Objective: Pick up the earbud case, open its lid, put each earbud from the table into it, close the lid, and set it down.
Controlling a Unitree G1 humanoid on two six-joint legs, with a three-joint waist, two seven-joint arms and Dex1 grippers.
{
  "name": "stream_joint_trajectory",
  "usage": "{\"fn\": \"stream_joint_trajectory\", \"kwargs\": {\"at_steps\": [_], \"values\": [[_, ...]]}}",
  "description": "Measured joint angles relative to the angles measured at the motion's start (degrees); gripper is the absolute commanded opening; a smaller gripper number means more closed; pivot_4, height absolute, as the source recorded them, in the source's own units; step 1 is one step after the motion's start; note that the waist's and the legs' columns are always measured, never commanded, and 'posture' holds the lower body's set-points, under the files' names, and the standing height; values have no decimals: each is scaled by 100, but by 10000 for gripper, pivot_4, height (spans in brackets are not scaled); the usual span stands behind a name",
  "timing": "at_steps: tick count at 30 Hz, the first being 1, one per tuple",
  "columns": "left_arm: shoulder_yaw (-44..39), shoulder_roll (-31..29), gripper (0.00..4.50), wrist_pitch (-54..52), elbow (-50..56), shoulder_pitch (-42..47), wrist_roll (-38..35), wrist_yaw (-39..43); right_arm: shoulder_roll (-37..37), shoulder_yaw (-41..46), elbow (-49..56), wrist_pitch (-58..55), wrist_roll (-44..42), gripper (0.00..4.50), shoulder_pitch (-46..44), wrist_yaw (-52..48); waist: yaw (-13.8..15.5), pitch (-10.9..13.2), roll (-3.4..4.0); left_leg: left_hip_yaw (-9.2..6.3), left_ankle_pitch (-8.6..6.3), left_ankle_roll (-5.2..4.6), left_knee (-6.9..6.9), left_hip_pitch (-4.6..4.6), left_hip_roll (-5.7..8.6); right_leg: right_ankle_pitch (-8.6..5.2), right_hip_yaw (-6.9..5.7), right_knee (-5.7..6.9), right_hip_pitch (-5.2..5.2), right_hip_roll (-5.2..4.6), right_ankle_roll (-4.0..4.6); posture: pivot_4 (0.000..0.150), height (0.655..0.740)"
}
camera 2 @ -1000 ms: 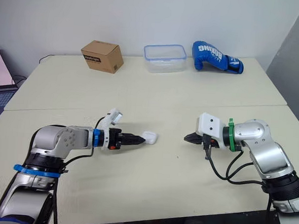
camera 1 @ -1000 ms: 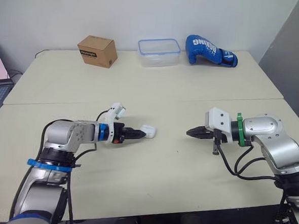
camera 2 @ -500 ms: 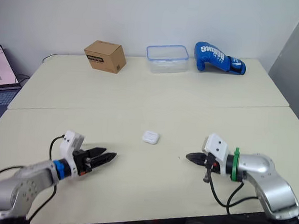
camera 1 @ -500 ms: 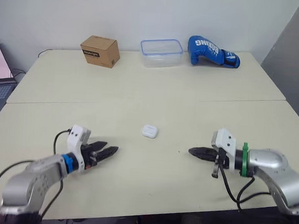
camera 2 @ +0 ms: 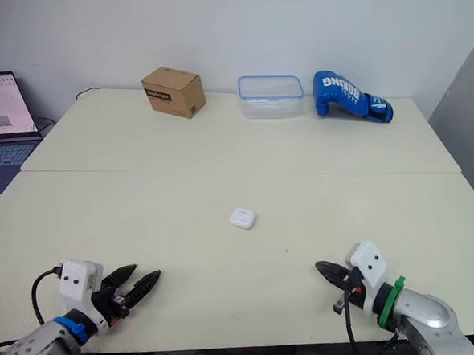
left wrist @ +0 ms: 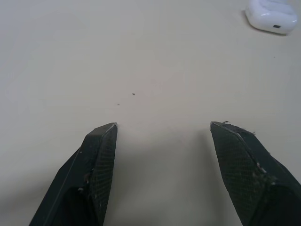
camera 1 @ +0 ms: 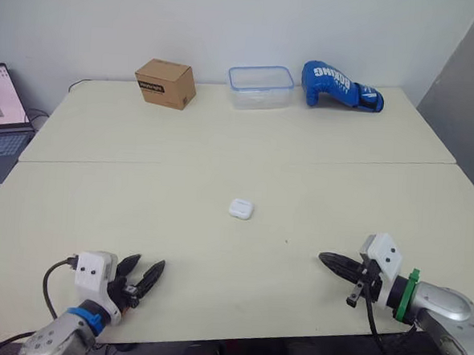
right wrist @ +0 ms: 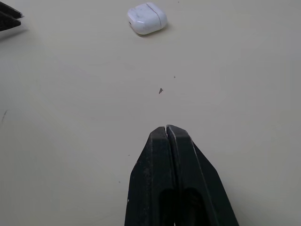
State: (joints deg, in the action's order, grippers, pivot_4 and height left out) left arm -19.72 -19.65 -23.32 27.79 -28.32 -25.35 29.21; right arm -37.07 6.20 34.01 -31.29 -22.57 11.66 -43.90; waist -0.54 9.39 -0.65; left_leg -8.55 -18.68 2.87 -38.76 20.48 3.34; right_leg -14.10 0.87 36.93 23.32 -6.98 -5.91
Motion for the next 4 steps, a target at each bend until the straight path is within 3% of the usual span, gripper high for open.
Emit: {"fn": "stream_joint_trajectory", "kwargs": {"at_steps": [4], "values": [[26,40,32920,98,-10,3,2,-38,-76,-53,0,-5,-17,0,-174,8,24,-1,-2,-1,-1,-2,0,-3,0,0,-2,-1,-4,0,-1,1500,7307]]}}
